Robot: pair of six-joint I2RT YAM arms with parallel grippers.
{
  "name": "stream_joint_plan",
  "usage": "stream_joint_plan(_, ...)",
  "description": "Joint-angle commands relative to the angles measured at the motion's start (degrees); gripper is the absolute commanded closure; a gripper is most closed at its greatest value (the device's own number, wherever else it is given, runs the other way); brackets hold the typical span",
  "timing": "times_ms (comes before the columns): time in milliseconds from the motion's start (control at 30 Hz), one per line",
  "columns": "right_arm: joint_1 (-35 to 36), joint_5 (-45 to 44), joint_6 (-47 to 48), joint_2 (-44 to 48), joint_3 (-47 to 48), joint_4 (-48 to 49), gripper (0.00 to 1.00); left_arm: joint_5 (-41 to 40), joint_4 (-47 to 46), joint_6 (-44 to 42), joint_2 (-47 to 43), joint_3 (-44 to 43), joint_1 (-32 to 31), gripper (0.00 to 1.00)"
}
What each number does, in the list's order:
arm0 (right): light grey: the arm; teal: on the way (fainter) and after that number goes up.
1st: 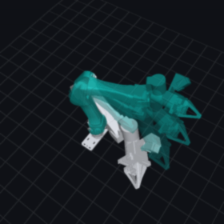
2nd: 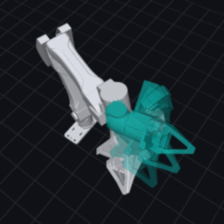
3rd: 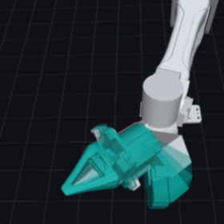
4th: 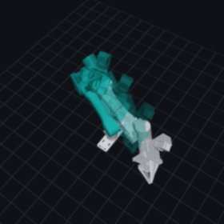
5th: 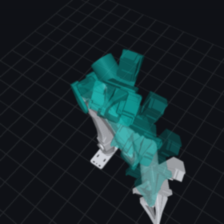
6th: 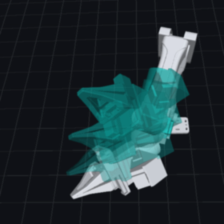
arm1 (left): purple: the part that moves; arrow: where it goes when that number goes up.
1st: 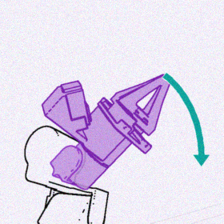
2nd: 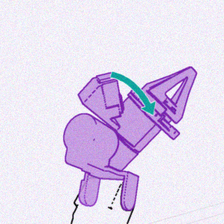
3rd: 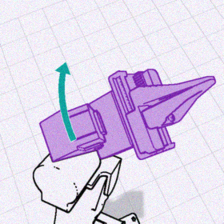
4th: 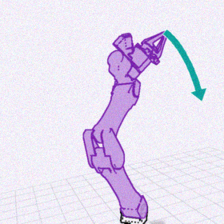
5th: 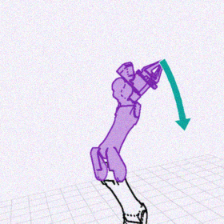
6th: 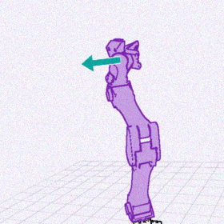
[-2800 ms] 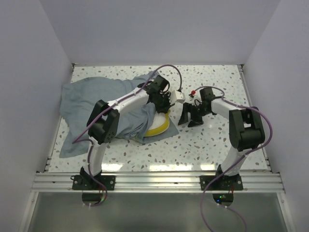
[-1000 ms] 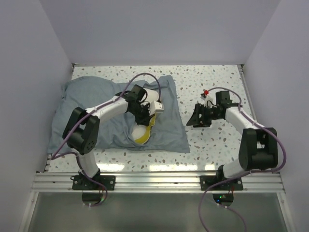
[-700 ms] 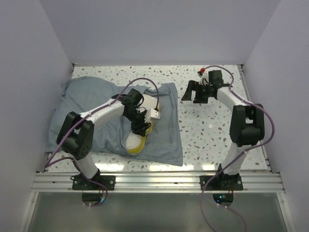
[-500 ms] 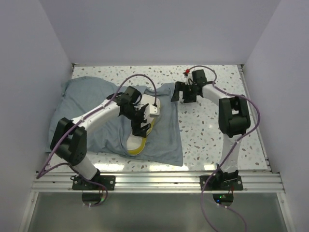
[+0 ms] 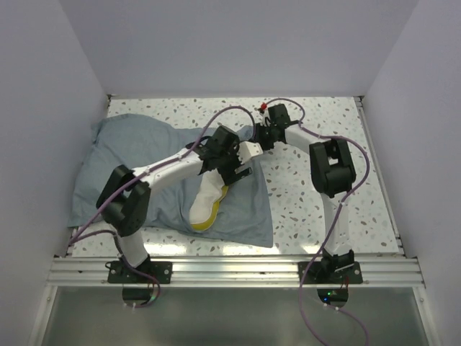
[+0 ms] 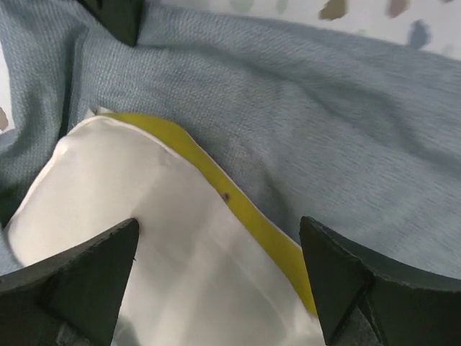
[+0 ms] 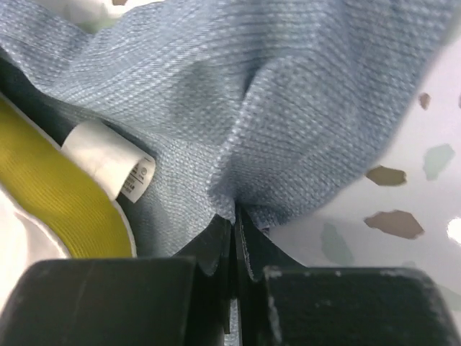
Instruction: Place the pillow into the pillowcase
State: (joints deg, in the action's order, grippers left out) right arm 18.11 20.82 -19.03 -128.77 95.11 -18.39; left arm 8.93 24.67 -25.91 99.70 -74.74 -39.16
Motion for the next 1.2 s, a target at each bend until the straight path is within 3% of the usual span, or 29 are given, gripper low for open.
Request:
stream_joint_plan(0, -1.67, 2.81, -1.01, 1.93, -2.99, -1.82, 1.0, -15.41, -3.66, 4.73, 7.25, -4.18, -0.66, 0.05)
stream_joint_plan(100, -4.21, 10.1, -3.2, 10.51, -10.71, 1.85, 1.0, -21.92, -3.48, 4.56, 12.0, -6.56, -0.13, 0.29)
stream_joint_plan(133, -5.0, 12.73, -3.91, 12.82, -12.91, 2.74, 1.0, -23.07, -3.83, 4.55, 12.44, -6.99, 0.83, 0.44)
stream_joint_plan(167, -7.01, 13.89, -3.74, 15.45, -16.76, 3.01, 1.0, -24.73, -4.36, 4.47, 12.88, -7.43, 1.45, 0.53)
stream_joint_plan(200, -8.34, 15.03, -3.56, 19.39, -18.45, 2.4, 1.0, -25.18, -4.28, 4.64, 12.97, -7.96, 2.23, 0.73)
stream_joint_plan(300, -14.93, 19.78, -2.52, 26.78, -25.57, -0.14, 1.0, -27.47, -3.05, 3.51, 13.15, -11.29, 6.62, 0.99)
stream_joint_plan(333, -16.68, 21.09, -1.64, 28.47, -28.63, -1.02, 1.0, -28.87, -2.52, 1.93, 13.15, -11.48, 7.51, 1.0)
stream_joint_plan(500, -25.83, 22.95, 5.04, 35.42, -32.27, -8.23, 1.0, -29.67, -3.92, -2.03, 10.96, -10.96, 10.33, 1.0)
stream_joint_plan(667, -27.78, 23.13, 5.23, 35.26, -30.52, -8.59, 1.0, -28.08, -0.23, -1.78, 14.02, -11.84, 8.66, 1.0)
stream_joint_plan(800, -28.21, 22.26, 5.22, 34.46, -28.67, -10.08, 1.0, -29.76, -4.97, -0.9, 17.27, -9.63, 9.97, 1.0)
stream_joint_plan(900, -30.32, 19.97, 6.28, 33.59, -26.04, -10.52, 1.0, -25.22, -6.38, 0.77, 17.2, -11.3, 11.03, 0.98)
stream_joint_plan(933, -30.5, 19.44, 6.54, 32.37, -23.77, -11.13, 1.0, -22.23, -6.3, 1.12, 16.76, -11.65, 11.03, 0.92)
stream_joint_plan(967, -30.5, 18.91, 6.55, 30.09, -22.7, -11.14, 1.0, -18.2, -6.12, 1.65, 16.06, -12.87, 10.94, 0.71)
stream_joint_plan(1000, -30.41, 19.78, 6.02, 28.76, -21.82, -10.79, 1.0, -9.37, -3.77, 3.05, 14.75, -13.93, 10.77, 0.6)
stream_joint_plan(1033, -30.07, 20.05, 5.76, 27.79, -20.16, -11.05, 1.0, -4.67, -2.18, 3.76, 14.12, -15.25, 10.42, 0.42)
stream_joint_plan(1067, -29.71, 20.14, 5.15, 25.78, -19.18, -11.66, 1.0, -0.71, -0.43, 4.46, 13.51, -18.04, 9.72, 0.36)
stream_joint_plan(1100, -29.01, 21.18, 5.05, 24.98, -17.43, -12.45, 0.89, 6.12, 3.59, 5.34, 12.11, -19.38, 9.28, 0.31)
stream_joint_plan(1167, -28.39, 20.32, 5.83, 24.53, -16.1, -15.17, 0.75, 8.64, 7.22, 5.78, 10.44, -22.36, 6.92, 0.18)
